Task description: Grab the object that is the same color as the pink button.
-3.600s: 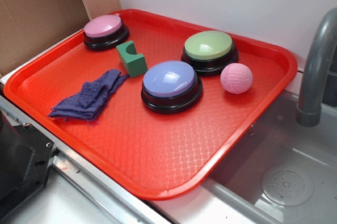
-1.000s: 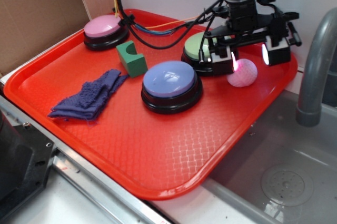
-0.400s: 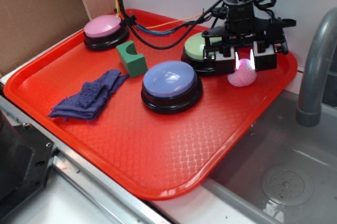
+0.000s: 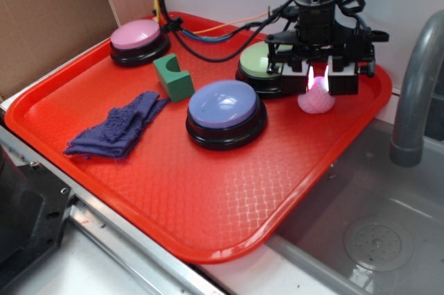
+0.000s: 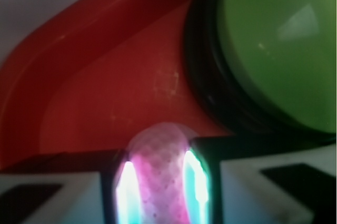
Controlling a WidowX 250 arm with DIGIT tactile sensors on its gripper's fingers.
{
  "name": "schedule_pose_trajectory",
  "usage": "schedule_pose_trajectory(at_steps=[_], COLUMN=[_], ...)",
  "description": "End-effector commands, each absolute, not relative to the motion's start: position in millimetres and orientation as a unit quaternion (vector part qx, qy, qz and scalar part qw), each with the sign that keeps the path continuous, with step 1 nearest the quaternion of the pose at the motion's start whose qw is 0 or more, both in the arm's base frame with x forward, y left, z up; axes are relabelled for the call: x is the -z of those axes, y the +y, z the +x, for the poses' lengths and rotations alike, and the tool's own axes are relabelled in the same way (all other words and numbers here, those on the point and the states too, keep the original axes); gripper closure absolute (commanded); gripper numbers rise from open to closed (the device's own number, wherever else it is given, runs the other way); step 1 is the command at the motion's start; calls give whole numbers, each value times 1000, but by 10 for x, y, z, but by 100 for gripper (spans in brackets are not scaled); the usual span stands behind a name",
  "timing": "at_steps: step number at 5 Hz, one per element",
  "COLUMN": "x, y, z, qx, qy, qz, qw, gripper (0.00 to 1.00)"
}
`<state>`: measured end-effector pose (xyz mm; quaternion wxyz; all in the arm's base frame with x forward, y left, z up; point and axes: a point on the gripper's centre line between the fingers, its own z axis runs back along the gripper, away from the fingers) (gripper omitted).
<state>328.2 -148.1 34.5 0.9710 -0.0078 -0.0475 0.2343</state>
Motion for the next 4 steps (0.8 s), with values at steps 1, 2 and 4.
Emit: schedule_pose_trajectory(at_steps=[1, 2, 4], x=[-929, -1309, -1624], y=[-1377, -1125, -448], z=[3300, 3146, 2586], qx=[-104, -65, -30], qy=[-78, -102, -91], qz=[-44, -42, -25], qw=[991, 992, 995], gripper=[100, 100, 100])
